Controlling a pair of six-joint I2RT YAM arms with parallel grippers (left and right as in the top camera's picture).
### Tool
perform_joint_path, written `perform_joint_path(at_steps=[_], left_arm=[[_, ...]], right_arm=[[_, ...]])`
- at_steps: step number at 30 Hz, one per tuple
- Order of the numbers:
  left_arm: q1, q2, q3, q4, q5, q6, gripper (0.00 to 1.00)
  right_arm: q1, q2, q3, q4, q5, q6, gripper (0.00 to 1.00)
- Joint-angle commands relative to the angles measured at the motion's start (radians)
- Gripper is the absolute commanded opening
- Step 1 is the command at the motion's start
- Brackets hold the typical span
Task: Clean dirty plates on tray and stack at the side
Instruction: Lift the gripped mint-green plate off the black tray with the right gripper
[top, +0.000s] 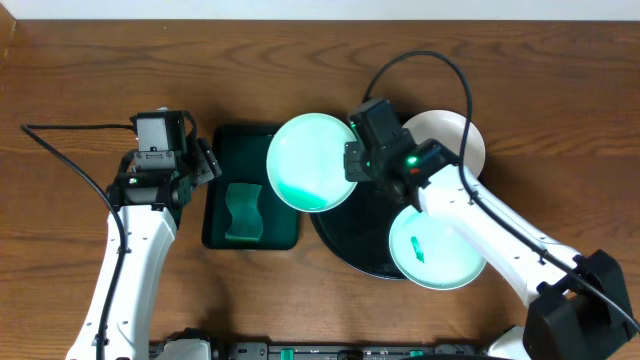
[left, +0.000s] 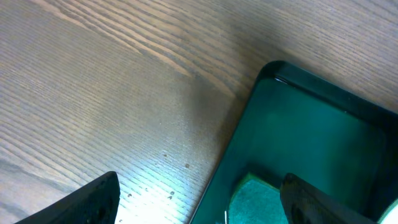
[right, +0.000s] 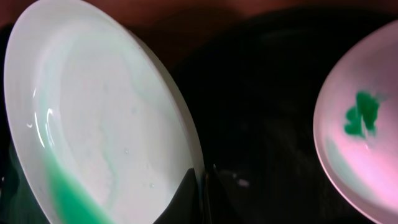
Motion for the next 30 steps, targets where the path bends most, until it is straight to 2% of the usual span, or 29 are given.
perform_joint_path(at_steps=[1,16,21,30], left_arm=[[0.003,-0.003,0.013,0.0,-0.012,0.006,0.83],[0.003,-0.003,0.013,0.0,-0.012,0.006,0.83],[0.003,-0.003,0.013,0.0,-0.012,0.006,0.83],[0.003,-0.003,0.013,0.0,-0.012,0.006,0.83]], right_arm=[[0.031,-0.016,0.021,0.036,0.095,0.018,0.01],[0.09,0.115,0.021,0.278,0.196,-0.008,0.01],[0.09,0.115,0.021,0.353,0.196,-0.074,0.01],[0.109,0.115,0.021,0.479,0.225,-0.281,0.01]])
